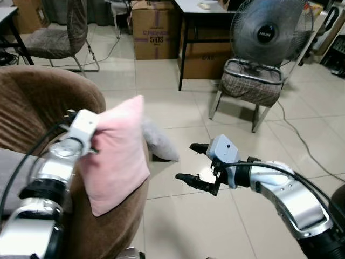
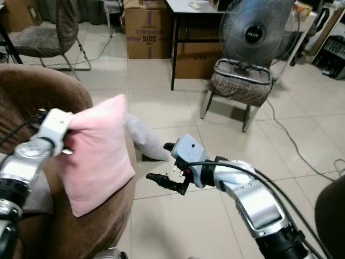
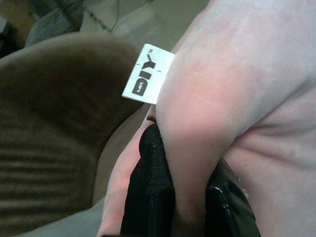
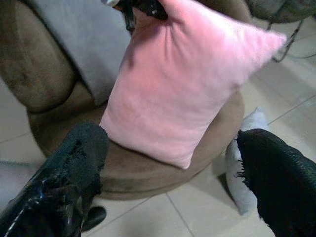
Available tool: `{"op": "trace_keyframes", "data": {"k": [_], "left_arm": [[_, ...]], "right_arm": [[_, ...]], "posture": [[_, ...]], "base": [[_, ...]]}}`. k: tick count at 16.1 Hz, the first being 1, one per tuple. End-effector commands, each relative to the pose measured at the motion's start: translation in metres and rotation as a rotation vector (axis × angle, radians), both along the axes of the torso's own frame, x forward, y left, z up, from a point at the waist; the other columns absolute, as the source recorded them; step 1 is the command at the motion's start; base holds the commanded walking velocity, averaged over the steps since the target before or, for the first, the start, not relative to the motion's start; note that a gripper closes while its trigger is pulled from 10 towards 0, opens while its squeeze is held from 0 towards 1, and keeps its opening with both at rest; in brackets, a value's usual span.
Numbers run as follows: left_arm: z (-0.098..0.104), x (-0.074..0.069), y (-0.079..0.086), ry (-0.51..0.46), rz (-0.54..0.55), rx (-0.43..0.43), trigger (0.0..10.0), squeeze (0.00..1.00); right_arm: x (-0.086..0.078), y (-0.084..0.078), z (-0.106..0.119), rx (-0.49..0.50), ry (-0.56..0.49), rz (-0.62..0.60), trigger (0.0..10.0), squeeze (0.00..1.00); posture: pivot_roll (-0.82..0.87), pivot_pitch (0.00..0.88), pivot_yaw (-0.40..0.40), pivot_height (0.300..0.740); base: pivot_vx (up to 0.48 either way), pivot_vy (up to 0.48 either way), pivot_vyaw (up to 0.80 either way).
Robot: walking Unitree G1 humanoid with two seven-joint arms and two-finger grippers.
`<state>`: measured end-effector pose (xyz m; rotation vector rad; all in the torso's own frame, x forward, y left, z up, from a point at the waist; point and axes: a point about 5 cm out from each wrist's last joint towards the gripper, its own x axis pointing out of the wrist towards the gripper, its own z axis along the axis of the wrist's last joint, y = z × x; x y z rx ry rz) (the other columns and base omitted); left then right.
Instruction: Move the pillow to the sofa from floor
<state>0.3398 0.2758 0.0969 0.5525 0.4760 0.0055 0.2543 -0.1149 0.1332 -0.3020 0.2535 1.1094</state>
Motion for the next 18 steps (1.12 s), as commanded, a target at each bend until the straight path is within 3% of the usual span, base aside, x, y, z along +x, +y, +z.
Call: {"op": "trace_keyframes", "data": {"k": [1,4,5,8,11,12,16,18], "left_arm": [[0.0,-0.001,0.012,0.019,0.037,0.052,10.0,0.0],[0.002,-0.006,0.033,0.047,0.113,0.1,10.0,0.0],[0.002,-0.012,0.05,0.072,0.196,0.106,10.0,0.0],[0.0,-0.022,0.066,0.12,0.28,0.142,10.0,0.0],[0.01,-0.016,0.067,0.089,0.291,0.117,10.0,0.0],[0.01,-0.016,0.068,0.094,0.302,0.093,10.0,1.0],[0.014,-0.021,0.08,0.085,0.356,0.134,10.0,1.0],[0.016,-0.029,0.092,0.058,0.407,0.14,10.0,1.0]], "right_arm": [[-0.001,0.0,0.007,0.001,0.0,0.029,10.0,0.0],[0.0,0.001,0.009,-0.015,0.008,0.047,10.0,0.0],[0.002,0.005,0.008,-0.031,-0.003,0.058,10.0,0.0],[0.002,0.015,0.009,-0.019,0.002,0.106,10.0,0.0],[-0.005,0.02,0.009,-0.033,0.001,0.163,10.0,0.0],[-0.005,0.019,0.009,-0.036,0.001,0.161,10.0,0.0],[0.001,0.017,0.01,-0.053,-0.023,0.12,10.0,0.0],[0.008,0.012,0.009,-0.042,0.016,0.029,10.0,0.0]], "posture": [[-0.08,0.0,-0.064,0.74],[-0.09,0.035,-0.075,0.74],[-0.09,0.05,-0.075,0.74],[-0.1,0.077,-0.087,0.74],[-0.11,0.081,-0.1,0.74],[-0.11,0.08,-0.101,0.74],[-0.12,0.081,-0.097,0.74],[-0.12,0.08,-0.092,0.74]], "base": [[0.0,0.0,0.0],[0.0,0.0,0.0],[0.0,0.0,0.0],[0.0,0.0,0.0],[0.0,0.0,0.0],[0.0,0.0,0.0],[0.0,0.0,0.0],[0.0,0.0,0.0]]}}
